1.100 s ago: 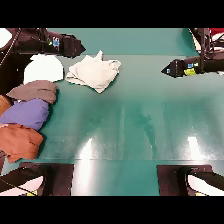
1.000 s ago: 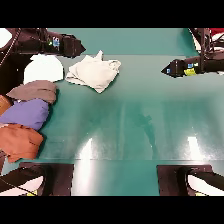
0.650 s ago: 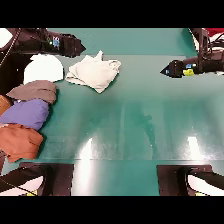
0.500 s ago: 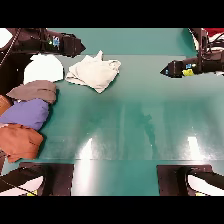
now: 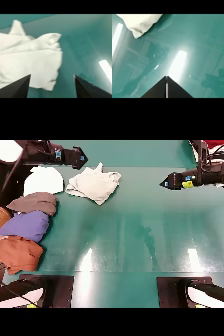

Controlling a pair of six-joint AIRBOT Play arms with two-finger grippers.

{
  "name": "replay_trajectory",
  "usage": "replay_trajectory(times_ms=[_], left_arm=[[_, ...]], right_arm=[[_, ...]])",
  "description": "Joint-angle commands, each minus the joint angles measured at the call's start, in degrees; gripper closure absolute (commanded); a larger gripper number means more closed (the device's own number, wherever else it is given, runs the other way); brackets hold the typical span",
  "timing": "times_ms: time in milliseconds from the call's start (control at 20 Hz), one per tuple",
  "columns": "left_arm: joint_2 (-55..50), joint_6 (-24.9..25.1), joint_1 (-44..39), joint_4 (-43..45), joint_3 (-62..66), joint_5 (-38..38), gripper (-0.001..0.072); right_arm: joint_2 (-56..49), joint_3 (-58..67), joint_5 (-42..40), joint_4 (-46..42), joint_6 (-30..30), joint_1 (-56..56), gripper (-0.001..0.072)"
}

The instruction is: Fold the shirts.

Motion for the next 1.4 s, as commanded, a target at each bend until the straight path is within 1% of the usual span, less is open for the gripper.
replay_trajectory(times_ms=[0,150,350,450,550,700,750,800,850,900,950,1000,1050,1100,1200,1300,1350], left_arm=[[-6.19,-4.72,3.65,7.78,-0.02,1.55,0.0063],[-14.71,-7.34,9.6,5.55,-0.02,2.97,0.0063],[-24.15,-6.86,13.88,-2.19,0.0,8.55,0.0063],[-27.15,-6.86,14.16,-3.28,0.0,12.72,0.0063],[-29.29,-5.86,14.16,-4.81,0.04,15.32,0.0063],[-30.93,-2.25,14.16,-9.73,0.04,17.75,0.0064],[-30.93,-1.57,14.16,-10.08,0.07,19.04,0.0065],[-30.93,-1.42,14.16,-10.4,0.57,19.45,0.0079],[-30.88,-1.4,14.16,-10.4,0.9,19.45,0.0274],[-30.88,-1.4,14.14,-10.4,1.25,19.37,0.0418],[-30.86,-1.4,13.97,-10.43,1.46,19.43,0.047],[-30.84,-1.4,13.94,-11.28,1.7,18.95,0.047],[-30.73,-1.4,13.94,-12.26,2.4,17.59,0.0605],[-30.29,-1.4,13.94,-12.63,3.65,15.61,0.0674],[-28.87,-1.36,13.94,-12.96,8.28,11.02,0.068],[-25.73,-1.2,13.92,-13.86,15.61,6.78,0.0681],[-23.47,0.02,13.92,-15.63,18.84,5.49,0.0681]], right_arm=[[0.04,0.04,0.17,0.09,0.02,0.04,0.0695],[0.07,0.04,0.55,0.15,0.04,0.04,0.0695],[0.04,0.04,1.22,0.15,0.04,0.04,0.0696],[0.07,0.04,1.44,0.13,0.04,0.04,0.0695],[0.04,0.04,1.42,0.13,0.04,0.04,0.0696],[0.04,0.04,1.25,0.13,0.04,0.04,0.0696],[0.04,0.04,1.18,0.13,0.04,0.04,0.0696],[0.04,0.04,1.18,0.11,0.02,0.04,0.0696],[0.04,0.04,1.2,0.11,0.04,0.04,0.0695],[0.07,0.04,1.2,0.11,0.04,0.04,0.0695],[0.07,0.04,1.2,0.11,0.04,0.04,0.0696],[0.07,0.04,1.18,0.13,0.04,0.04,0.0696],[0.13,0.04,1.18,0.11,0.04,0.04,0.0695],[0.39,0.07,0.96,0.11,0.02,0.02,0.0696],[2.32,0.07,-1.73,0.02,0.02,0.02,0.0695],[5.81,0.07,-6.75,-0.48,0.02,0.02,0.0696],[7.96,0.07,-9.4,-0.5,0.02,-0.22,0.0696]])
